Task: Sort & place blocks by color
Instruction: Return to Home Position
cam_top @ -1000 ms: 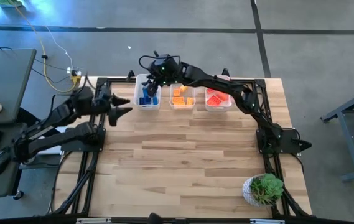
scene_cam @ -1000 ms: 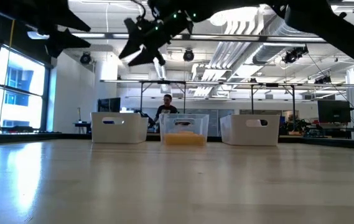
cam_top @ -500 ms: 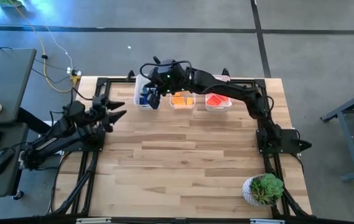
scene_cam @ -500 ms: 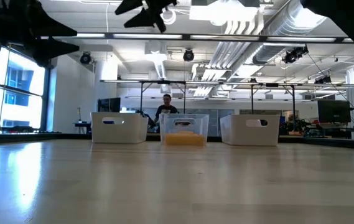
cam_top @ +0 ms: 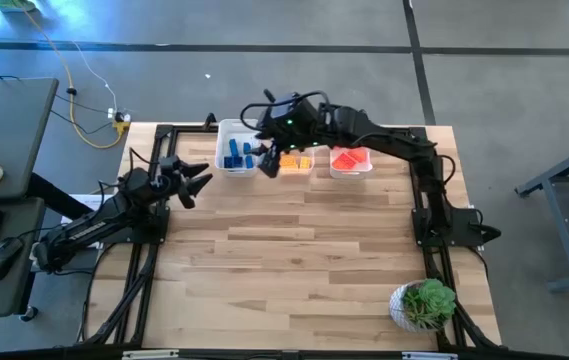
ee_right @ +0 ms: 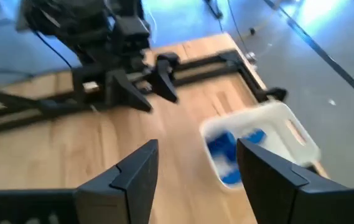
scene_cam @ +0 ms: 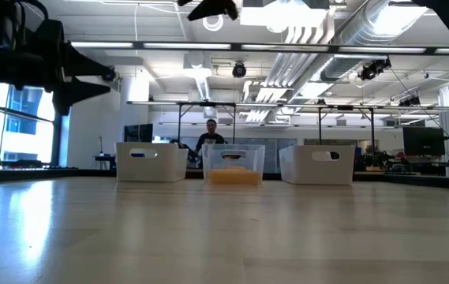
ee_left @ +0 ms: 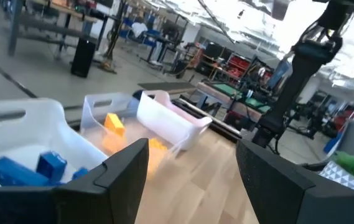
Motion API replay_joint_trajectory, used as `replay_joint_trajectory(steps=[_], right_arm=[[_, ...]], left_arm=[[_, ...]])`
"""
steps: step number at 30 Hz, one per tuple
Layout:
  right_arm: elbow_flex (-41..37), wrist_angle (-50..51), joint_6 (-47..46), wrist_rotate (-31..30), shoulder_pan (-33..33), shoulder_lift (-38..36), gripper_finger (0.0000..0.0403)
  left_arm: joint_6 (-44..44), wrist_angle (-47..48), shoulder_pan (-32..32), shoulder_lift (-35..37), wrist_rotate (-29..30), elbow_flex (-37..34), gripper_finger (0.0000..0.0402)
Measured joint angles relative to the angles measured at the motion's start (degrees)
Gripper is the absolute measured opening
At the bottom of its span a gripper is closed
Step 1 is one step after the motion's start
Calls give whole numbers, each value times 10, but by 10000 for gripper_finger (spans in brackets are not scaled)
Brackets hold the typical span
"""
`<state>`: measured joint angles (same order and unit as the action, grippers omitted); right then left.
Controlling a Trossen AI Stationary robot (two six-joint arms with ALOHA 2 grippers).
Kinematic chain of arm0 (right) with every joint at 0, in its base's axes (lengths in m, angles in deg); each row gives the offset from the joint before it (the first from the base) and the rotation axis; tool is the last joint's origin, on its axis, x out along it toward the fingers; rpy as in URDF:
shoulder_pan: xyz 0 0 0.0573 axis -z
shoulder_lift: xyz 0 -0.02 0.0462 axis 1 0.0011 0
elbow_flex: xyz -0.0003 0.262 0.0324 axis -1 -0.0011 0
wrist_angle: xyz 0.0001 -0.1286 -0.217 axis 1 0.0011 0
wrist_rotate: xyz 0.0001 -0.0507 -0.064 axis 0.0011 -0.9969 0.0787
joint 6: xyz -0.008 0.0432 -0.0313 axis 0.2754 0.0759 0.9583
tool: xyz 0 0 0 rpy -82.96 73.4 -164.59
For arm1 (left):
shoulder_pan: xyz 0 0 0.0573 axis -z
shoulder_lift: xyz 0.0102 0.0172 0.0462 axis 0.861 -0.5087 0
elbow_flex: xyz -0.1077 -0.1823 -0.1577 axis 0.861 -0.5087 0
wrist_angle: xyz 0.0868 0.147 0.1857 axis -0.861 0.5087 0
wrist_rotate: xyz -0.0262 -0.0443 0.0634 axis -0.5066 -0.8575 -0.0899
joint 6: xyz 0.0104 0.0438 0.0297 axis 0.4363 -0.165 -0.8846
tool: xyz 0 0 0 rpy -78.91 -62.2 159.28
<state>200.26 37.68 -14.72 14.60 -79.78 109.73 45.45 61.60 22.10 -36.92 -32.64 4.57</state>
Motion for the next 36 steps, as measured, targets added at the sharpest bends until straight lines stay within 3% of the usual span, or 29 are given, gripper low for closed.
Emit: replay_joint_trajectory(steps=[4, 15, 25, 28, 36], right_arm=[[0, 56, 28, -19, 11, -27, 201], [0, 177, 95, -20, 103, -131, 201], [-16, 317, 97, -47, 165, -203, 201], [-112, 279, 90, -45, 170, -254, 201], [-501, 1, 32, -15, 174, -492, 201]], left_arm=[[17, -39, 3, -10, 2, -8, 231], [-59, -21, 3, -19, -28, -9, 231], [-59, -20, 3, -19, -26, -9, 231], [-59, -21, 3, -19, -26, -9, 231], [-59, -21, 3, -19, -25, -9, 231]])
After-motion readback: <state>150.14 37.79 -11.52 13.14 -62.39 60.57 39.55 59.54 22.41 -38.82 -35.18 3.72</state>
